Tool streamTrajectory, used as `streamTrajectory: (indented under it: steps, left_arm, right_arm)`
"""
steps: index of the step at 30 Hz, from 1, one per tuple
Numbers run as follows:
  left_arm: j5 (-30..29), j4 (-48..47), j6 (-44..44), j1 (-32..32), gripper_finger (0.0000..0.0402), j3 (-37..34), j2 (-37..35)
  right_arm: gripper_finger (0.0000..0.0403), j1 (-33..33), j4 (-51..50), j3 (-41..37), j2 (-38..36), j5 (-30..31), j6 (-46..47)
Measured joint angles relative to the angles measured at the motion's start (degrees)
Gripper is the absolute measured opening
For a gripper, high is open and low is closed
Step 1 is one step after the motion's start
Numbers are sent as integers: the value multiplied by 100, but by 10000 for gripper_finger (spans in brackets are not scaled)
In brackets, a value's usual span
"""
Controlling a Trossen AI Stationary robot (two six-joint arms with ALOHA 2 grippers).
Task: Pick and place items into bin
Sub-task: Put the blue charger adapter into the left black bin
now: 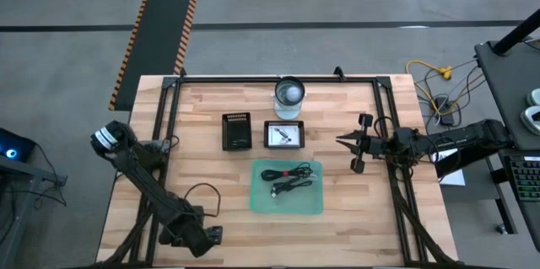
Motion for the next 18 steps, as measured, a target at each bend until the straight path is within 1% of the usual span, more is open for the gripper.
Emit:
streamTrajectory:
  steps: [6, 13, 18]
  left_arm:
    - [6, 533, 174, 0, 301, -27, 266]
    - [8, 455, 172, -4, 301, -42, 292]
    - [8, 455, 530, -4, 301, -45, 328]
  right_arm:
    - [27, 0, -7, 0, 0, 0, 13]
    - [27, 0, -8, 0, 0, 0, 9]
    - [27, 0, -10, 0, 0, 1, 7]
